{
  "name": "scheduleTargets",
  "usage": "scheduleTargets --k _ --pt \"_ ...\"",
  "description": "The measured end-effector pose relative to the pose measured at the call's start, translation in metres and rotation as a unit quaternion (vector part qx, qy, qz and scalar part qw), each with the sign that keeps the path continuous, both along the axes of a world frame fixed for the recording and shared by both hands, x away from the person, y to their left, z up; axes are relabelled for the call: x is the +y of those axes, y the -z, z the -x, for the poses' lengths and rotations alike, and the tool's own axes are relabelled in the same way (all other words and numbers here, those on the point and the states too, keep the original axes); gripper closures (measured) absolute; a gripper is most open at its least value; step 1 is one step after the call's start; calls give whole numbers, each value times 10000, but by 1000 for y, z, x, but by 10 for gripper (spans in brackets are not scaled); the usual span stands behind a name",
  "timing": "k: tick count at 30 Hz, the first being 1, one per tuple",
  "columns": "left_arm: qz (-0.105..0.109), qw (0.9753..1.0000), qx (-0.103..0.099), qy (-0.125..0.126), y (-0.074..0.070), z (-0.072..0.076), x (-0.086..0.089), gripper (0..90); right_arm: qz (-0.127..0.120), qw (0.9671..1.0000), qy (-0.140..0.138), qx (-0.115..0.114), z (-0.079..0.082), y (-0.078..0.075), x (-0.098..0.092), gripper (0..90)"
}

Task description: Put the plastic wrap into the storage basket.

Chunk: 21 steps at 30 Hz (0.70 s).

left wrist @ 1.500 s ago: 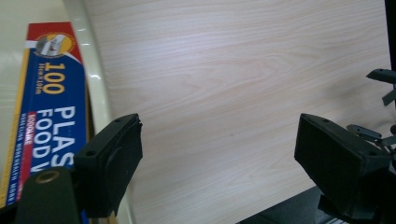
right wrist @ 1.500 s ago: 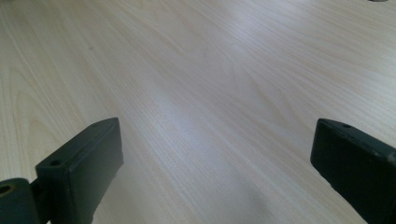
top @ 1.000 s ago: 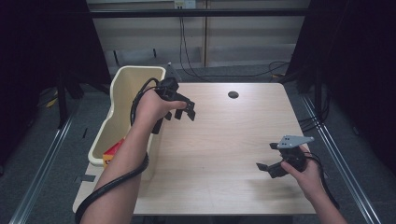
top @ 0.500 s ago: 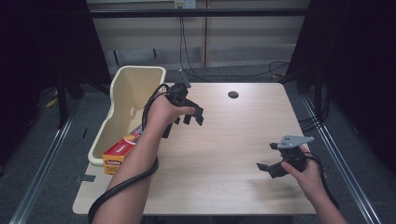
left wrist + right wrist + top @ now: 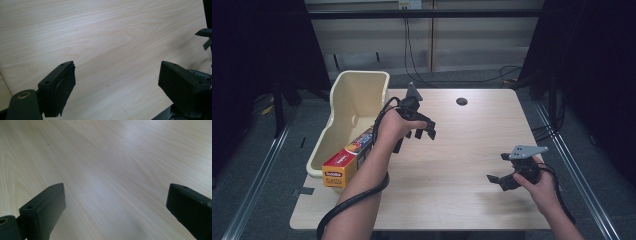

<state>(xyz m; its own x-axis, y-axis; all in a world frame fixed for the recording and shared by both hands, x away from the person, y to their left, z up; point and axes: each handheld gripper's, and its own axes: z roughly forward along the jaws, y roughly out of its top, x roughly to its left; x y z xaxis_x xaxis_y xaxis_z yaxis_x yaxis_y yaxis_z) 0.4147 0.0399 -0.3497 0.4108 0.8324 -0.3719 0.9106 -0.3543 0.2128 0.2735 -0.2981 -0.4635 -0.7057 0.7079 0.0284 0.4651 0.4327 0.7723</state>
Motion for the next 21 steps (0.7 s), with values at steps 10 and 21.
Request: scheduleTargets --k 10,21 --pt "75 9999 29 91 18 2 -5 137 5 10000 4 8 0 0 0 25" --pt "146 9998 59 141 38 6 -7 135 32 10000 3 33 0 2 0 24"
